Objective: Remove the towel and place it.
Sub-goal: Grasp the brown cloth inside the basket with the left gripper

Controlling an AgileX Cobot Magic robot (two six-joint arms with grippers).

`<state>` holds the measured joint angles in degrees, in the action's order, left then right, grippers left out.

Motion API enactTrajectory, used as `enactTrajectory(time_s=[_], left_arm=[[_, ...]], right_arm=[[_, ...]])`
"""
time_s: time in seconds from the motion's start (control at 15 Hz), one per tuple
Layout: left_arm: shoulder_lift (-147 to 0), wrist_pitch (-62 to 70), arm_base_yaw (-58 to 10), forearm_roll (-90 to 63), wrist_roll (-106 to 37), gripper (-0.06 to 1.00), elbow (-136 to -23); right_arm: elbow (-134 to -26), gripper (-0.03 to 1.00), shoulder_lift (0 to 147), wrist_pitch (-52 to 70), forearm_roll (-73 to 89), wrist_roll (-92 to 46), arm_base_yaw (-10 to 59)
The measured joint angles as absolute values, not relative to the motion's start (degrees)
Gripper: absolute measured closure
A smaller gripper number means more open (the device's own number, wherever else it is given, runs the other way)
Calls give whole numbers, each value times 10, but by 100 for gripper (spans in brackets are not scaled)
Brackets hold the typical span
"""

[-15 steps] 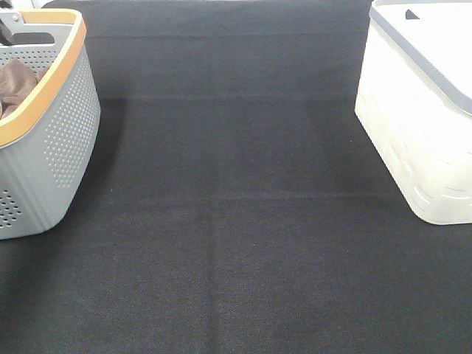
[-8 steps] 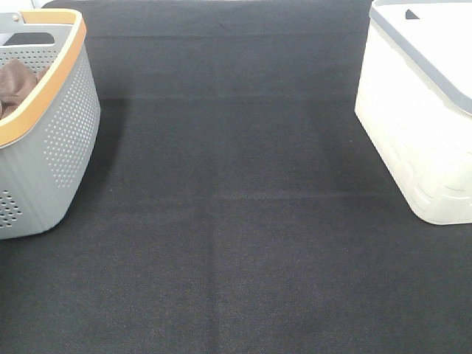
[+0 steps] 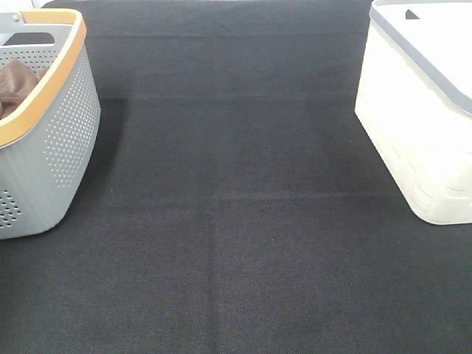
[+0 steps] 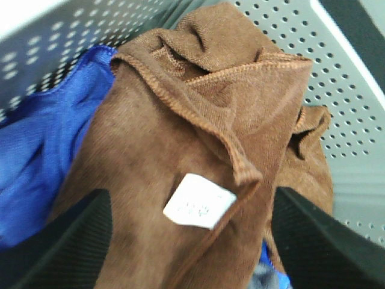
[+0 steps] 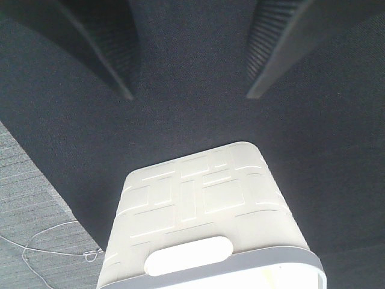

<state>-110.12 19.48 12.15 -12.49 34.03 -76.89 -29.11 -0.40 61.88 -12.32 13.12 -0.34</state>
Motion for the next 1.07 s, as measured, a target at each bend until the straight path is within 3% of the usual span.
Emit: enactTrajectory(time_s=[0.2, 0.33, 0.67, 1.07], left_arm=[[-1147, 194, 121, -132, 340, 24, -818], [-1160, 194, 121, -140, 340, 29, -835], [-1172, 195, 121, -143, 340, 92, -841], [-1140, 215, 121, -152, 271, 94, -842]], right_arm=[[-291, 46, -4, 619, -123, 131, -3], [-291, 46, -4, 619, -123, 131, -3], [-291, 46, -4, 619, -123, 131, -3], [-291, 46, -4, 619, -123, 131, -3]])
